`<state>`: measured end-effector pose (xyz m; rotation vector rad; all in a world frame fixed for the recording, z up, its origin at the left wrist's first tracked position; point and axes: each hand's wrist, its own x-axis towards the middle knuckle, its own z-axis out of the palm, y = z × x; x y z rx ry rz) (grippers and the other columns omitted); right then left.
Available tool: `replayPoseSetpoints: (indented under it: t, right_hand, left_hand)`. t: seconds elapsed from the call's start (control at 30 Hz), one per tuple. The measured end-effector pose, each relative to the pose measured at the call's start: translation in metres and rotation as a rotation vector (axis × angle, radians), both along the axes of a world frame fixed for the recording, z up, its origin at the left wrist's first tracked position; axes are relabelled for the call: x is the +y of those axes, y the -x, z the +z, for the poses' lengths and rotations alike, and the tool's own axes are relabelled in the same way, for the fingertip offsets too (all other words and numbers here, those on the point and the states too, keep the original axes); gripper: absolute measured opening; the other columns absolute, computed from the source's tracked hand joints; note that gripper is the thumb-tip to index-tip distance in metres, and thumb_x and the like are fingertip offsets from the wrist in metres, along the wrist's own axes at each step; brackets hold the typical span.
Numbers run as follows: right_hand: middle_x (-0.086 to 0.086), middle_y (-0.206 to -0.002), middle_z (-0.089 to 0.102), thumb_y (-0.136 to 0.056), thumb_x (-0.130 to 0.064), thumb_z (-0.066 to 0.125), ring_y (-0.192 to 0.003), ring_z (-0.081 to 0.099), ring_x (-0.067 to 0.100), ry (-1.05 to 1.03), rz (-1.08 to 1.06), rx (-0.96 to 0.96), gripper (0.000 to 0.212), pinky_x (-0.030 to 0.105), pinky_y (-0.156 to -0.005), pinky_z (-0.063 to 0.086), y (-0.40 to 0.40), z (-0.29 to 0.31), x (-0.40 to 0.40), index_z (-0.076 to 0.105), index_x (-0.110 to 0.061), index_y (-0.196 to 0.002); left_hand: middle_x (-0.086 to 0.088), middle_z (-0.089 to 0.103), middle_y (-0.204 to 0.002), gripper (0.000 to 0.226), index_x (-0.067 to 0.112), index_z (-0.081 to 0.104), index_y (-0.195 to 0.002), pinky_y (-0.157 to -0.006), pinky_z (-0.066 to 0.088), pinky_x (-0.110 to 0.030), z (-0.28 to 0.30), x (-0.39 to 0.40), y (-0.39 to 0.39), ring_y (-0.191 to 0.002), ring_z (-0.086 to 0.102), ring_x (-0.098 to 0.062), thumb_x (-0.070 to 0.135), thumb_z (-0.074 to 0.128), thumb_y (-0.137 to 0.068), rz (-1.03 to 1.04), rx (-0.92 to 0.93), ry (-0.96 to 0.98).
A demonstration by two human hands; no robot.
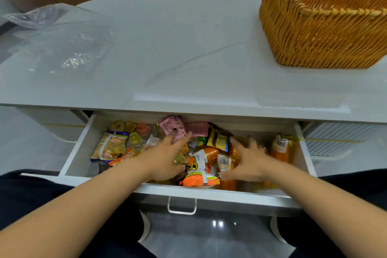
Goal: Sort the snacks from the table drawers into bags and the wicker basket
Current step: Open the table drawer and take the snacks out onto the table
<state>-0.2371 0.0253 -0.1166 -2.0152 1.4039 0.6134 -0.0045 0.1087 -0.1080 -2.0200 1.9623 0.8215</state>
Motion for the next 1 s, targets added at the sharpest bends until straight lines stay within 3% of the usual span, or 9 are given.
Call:
replayPoseSetpoints:
  t: [0.13, 0.23, 0.3, 0.47, 0.57, 0.63, 0.73, 0.87, 1.0]
  right_hand:
    - [0.013, -0.158, -0.020, -0.080, -0.057, 0.066, -0.142, -0.009, 0.049, 0.065, 0.059, 0.075, 0.108, 0.058, -0.115, 0.021, -0.013, -0.020, 0.010, -0.012, -0.035, -0.151]
    - [0.017, -0.159, -0.005, -0.085, -0.029, 0.066, -0.140, 0.018, 0.049, 0.148, 0.125, 0.096, 0.093, 0.049, -0.109, 0.038, -0.012, -0.018, 0.009, 0.003, -0.028, -0.154]
    - [0.016, -0.156, 0.010, -0.083, -0.018, 0.066, -0.132, 0.037, 0.041, 0.206, 0.156, 0.075, 0.081, 0.043, -0.101, 0.046, -0.010, -0.016, 0.010, 0.021, -0.024, -0.151]
    - [0.009, -0.146, 0.030, -0.082, -0.011, 0.068, -0.116, 0.052, 0.029, 0.343, 0.171, 0.007, 0.062, 0.034, -0.088, 0.054, -0.009, -0.002, 0.012, 0.042, -0.025, -0.137]
    - [0.007, -0.145, 0.032, -0.083, -0.012, 0.068, -0.106, 0.059, 0.026, 0.414, 0.166, -0.038, 0.053, 0.030, -0.079, 0.054, -0.009, 0.007, 0.014, 0.048, -0.024, -0.130]
    - [0.006, -0.142, 0.035, -0.083, -0.012, 0.067, -0.100, 0.061, 0.025, 0.455, 0.176, -0.092, 0.049, 0.027, -0.074, 0.053, -0.010, 0.013, 0.016, 0.049, -0.025, -0.126]
    - [0.000, -0.135, 0.037, -0.082, -0.014, 0.069, -0.101, 0.060, 0.023, 0.424, 0.171, -0.229, 0.051, 0.024, -0.076, 0.053, -0.011, 0.026, 0.016, 0.048, -0.028, -0.128]
    - [-0.008, -0.112, 0.045, -0.075, -0.019, 0.076, -0.098, 0.053, 0.012, 0.288, 0.089, -0.472, 0.049, 0.025, -0.081, 0.051, -0.006, 0.069, 0.005, 0.054, -0.035, -0.117]
    - [0.000, -0.100, 0.067, -0.069, -0.005, 0.081, -0.087, 0.069, 0.018, 0.076, -0.169, -0.941, 0.047, 0.031, -0.071, 0.059, 0.008, 0.120, -0.014, 0.065, -0.026, -0.109]
  left_hand:
    - [-0.011, -0.016, -0.162, 0.070, 0.043, -0.002, -0.154, -0.103, 0.043, -0.047, -0.006, 0.001, 0.010, -0.133, 0.047, -0.034, 0.030, 0.043, -0.102, -0.079, -0.129, 0.038]
    - [-0.014, -0.007, -0.163, 0.072, 0.040, 0.009, -0.154, -0.089, 0.053, -0.044, -0.007, 0.000, 0.011, -0.117, 0.060, -0.035, 0.015, 0.046, -0.099, -0.093, -0.193, 0.073]
    - [-0.012, 0.007, -0.163, 0.066, 0.035, 0.018, -0.153, -0.088, 0.054, -0.045, -0.006, 0.000, 0.009, -0.118, 0.058, -0.035, 0.015, 0.049, -0.097, -0.074, -0.189, 0.104]
    - [-0.004, 0.048, -0.140, 0.046, 0.028, 0.043, -0.141, -0.088, 0.053, -0.040, 0.003, 0.001, 0.001, -0.115, 0.057, -0.026, 0.020, 0.049, -0.095, -0.011, -0.084, 0.230]
    - [-0.002, 0.060, -0.129, 0.035, 0.027, 0.054, -0.131, -0.092, 0.050, -0.037, 0.012, 0.000, -0.005, -0.114, 0.057, -0.020, 0.022, 0.051, -0.096, 0.056, -0.012, 0.252]
    - [0.001, 0.064, -0.125, 0.031, 0.027, 0.059, -0.126, -0.087, 0.050, -0.031, 0.019, 0.000, -0.008, -0.099, 0.061, -0.014, 0.023, 0.053, -0.096, 0.107, 0.033, 0.249]
    - [0.005, 0.064, -0.111, 0.027, 0.028, 0.062, -0.121, -0.072, 0.046, -0.023, 0.033, 0.001, -0.011, -0.070, 0.060, -0.007, 0.023, 0.055, -0.095, 0.182, 0.109, 0.241]
    - [0.011, 0.065, -0.103, 0.019, 0.035, 0.066, -0.108, -0.075, 0.048, -0.022, 0.072, 0.005, -0.020, -0.086, 0.064, -0.011, 0.027, 0.062, -0.091, 0.264, 0.220, 0.281]
    - [0.017, 0.071, -0.106, 0.021, 0.039, 0.074, -0.093, -0.086, 0.055, -0.027, 0.111, 0.014, -0.034, -0.097, 0.068, -0.002, 0.020, 0.070, -0.086, 0.402, 0.602, 0.302]
